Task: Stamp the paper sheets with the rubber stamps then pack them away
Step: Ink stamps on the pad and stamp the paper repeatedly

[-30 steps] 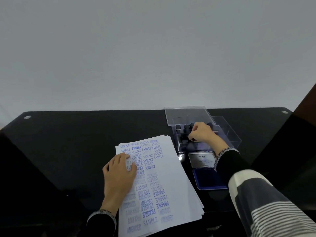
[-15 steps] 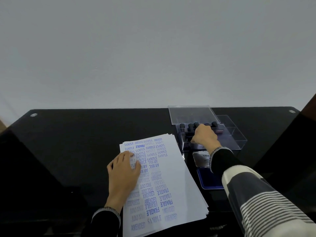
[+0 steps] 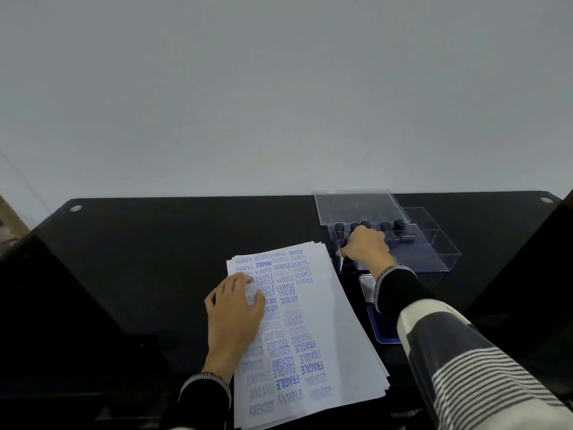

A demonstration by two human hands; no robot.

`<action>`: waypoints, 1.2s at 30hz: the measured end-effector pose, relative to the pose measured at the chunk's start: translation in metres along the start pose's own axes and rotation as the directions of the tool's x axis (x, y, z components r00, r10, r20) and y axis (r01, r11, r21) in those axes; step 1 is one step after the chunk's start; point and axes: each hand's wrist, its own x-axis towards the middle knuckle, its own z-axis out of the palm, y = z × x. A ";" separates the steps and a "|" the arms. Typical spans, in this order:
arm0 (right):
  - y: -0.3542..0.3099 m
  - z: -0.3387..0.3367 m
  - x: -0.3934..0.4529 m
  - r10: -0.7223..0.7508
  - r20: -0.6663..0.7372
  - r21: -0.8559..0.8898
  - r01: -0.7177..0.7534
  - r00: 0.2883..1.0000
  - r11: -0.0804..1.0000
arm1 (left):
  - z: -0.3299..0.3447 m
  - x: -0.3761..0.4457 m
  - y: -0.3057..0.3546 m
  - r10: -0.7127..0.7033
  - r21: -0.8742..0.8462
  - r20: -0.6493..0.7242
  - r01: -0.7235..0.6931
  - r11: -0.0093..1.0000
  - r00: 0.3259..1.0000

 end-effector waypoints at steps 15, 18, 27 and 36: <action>0.035 -0.024 -0.056 0.123 -0.110 0.939 0.063 0.986 0.337 | -0.013 -0.001 0.009 0.165 -0.065 0.062 -0.161 0.985 0.984; 0.062 -0.017 -0.081 0.077 -0.039 0.979 0.022 0.996 0.202 | -0.015 -0.003 0.009 0.171 -0.065 0.052 -0.167 0.984 0.984; 0.139 -0.016 -0.123 0.165 -0.184 0.931 0.117 0.969 0.346 | 0.003 -0.026 0.084 0.288 -0.316 0.102 -0.243 0.917 0.952; 0.154 -0.005 -0.130 -0.038 -0.265 0.663 0.211 0.964 0.719 | 0.058 -0.046 0.133 0.485 -0.380 0.413 -0.339 0.861 0.770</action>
